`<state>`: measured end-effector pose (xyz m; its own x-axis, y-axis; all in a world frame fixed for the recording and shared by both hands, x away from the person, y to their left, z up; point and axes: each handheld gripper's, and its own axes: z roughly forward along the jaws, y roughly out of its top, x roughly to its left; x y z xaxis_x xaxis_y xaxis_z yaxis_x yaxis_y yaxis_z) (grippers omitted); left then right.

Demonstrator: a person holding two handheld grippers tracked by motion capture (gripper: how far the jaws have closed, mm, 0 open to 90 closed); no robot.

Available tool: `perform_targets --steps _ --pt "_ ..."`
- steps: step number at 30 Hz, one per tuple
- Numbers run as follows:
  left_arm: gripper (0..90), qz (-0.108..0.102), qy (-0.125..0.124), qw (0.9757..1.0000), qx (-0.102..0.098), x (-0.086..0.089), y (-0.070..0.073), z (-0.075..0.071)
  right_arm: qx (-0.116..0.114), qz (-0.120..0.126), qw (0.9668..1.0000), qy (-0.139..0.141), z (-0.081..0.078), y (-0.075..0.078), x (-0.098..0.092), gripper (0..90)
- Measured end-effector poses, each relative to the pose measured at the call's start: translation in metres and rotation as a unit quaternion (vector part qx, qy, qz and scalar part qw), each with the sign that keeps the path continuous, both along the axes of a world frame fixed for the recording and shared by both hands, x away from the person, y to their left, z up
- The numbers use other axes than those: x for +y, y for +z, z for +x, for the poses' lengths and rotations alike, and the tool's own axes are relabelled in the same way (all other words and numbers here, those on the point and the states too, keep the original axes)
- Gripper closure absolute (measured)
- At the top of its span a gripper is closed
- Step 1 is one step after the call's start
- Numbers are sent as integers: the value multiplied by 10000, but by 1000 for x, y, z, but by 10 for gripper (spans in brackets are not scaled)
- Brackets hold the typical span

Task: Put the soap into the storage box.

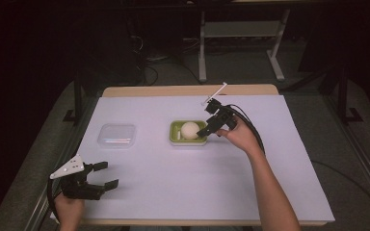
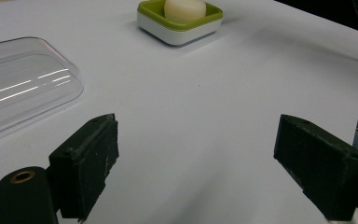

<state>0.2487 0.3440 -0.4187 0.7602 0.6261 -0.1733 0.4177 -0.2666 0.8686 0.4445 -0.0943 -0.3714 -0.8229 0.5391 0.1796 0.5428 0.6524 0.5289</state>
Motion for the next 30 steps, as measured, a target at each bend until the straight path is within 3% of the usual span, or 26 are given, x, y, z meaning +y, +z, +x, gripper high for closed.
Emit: perform_targets --steps 30 --pt "132 12 -21 10000 9 -1 0 0 48 242 9997 -28 -43 -11 -38 235"
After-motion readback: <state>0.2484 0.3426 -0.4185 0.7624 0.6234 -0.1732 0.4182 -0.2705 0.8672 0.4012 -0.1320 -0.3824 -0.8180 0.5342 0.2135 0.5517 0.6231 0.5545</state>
